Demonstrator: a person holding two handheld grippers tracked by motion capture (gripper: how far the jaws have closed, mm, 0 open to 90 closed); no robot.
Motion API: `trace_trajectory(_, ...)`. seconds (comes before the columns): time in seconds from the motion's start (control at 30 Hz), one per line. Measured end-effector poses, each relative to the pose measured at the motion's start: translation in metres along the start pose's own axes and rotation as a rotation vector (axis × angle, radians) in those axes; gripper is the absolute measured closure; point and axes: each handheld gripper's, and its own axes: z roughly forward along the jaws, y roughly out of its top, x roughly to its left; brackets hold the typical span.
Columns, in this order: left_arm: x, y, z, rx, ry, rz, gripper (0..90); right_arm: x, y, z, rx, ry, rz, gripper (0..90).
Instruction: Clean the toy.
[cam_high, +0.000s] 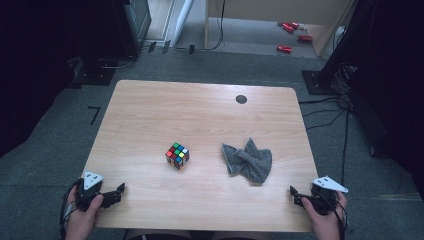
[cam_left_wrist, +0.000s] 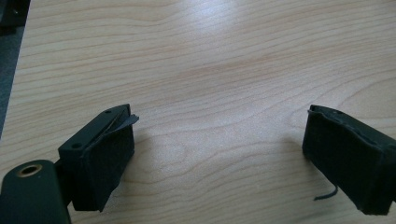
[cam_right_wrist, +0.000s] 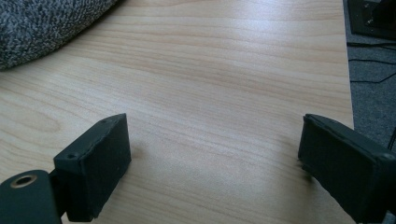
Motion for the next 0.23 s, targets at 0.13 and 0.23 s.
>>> trace_trajectory(0.13, 0.0001, 0.0000, 0.0000, 0.000, 0.000, 0.000, 9.4, -0.0003, 0.0000, 0.0000, -0.001, -0.009, 0.010, 8.7)
trace_trajectory(0.23, 0.0001, 0.0000, 0.0000, 0.000, 0.000, 0.000, 9.4, -0.0005, -0.0003, -0.0003, 0.000, -0.012, 0.010, 8.7)
